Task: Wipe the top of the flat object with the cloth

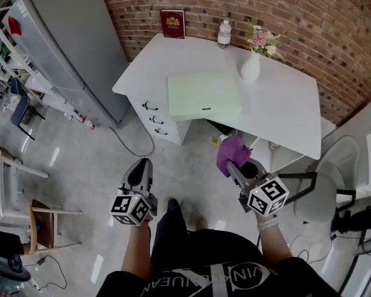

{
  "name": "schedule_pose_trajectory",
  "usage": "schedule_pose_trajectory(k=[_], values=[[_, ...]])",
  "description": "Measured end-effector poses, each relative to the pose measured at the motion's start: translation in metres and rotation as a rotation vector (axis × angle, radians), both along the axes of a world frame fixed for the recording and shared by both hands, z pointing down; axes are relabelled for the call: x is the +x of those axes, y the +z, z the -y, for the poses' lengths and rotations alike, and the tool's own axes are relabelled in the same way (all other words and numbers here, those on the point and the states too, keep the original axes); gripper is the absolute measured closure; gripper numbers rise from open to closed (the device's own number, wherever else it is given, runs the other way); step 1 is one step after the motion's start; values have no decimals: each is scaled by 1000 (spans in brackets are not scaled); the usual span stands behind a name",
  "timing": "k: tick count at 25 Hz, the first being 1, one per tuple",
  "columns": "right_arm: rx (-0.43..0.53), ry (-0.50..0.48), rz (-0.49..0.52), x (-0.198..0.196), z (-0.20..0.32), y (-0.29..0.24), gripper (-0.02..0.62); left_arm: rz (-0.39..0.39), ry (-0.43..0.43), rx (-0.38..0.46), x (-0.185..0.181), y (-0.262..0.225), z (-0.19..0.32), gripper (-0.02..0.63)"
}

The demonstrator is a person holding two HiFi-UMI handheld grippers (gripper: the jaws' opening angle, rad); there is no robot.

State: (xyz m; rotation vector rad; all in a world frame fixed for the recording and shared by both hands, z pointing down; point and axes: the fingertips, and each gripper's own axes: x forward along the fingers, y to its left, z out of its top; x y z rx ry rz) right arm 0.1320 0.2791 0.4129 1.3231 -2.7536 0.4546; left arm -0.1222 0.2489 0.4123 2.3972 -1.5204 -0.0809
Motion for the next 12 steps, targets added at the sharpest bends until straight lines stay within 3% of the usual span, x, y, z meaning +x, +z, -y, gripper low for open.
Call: schedule_pose_trajectory(k=[12], values=[[-27, 125, -14, 17, 89, -4, 515, -16, 157, -8, 24, 2, 115, 573]])
